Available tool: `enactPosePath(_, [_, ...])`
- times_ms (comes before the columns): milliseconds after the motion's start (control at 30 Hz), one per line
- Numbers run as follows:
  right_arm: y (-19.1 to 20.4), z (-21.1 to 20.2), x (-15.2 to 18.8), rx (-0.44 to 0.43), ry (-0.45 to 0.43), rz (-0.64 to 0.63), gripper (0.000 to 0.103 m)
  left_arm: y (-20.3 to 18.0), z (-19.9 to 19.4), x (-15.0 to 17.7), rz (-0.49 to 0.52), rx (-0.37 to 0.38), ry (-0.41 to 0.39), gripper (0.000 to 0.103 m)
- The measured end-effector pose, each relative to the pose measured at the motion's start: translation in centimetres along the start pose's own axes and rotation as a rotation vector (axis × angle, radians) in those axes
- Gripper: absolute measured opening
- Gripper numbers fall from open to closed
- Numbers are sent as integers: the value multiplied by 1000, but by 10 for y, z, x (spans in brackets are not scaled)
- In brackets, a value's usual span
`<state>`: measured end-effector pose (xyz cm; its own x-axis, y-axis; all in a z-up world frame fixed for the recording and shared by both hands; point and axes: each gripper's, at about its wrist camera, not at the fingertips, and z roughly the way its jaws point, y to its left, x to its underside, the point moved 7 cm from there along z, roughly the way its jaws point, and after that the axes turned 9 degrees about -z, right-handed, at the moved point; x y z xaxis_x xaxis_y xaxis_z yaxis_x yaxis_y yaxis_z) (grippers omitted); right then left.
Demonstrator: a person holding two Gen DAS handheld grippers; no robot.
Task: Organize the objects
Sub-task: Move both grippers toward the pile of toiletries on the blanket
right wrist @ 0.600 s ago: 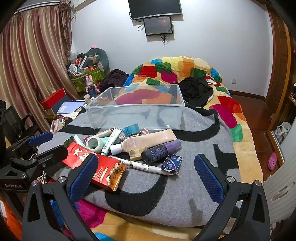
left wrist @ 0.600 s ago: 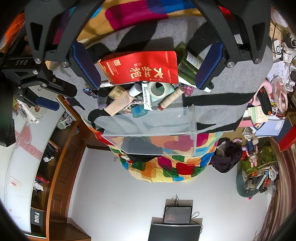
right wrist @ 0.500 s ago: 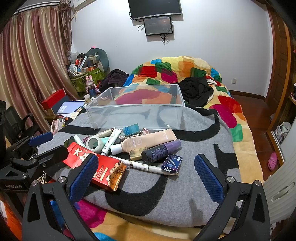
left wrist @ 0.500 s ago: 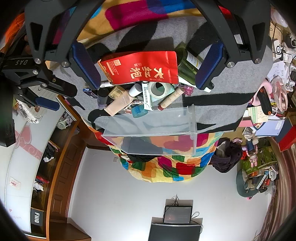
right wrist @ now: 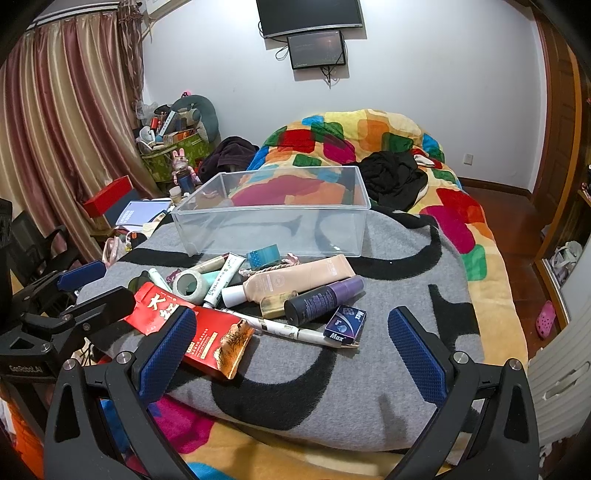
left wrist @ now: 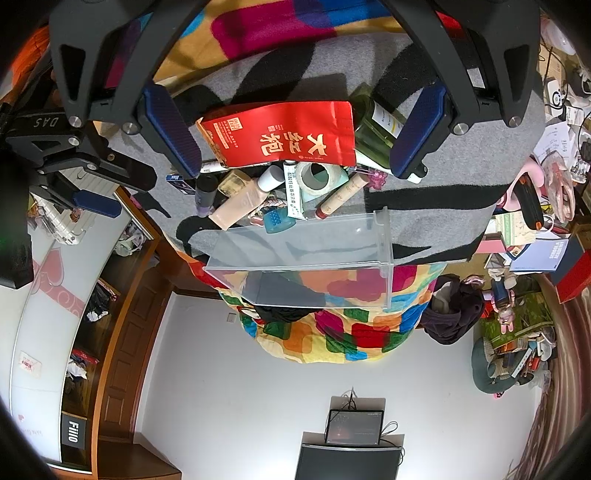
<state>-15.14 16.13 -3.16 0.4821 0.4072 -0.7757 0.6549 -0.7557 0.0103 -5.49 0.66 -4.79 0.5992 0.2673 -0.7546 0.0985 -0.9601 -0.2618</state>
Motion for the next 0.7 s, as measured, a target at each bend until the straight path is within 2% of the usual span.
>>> enactPosePath(600, [2,1,1,-3,1,-1,103,2,0,1,-26,5,2,103])
enactPosePath(700, [5,1,1,-6,-1,-2,103,7,-2,-1,-40,5,6,94])
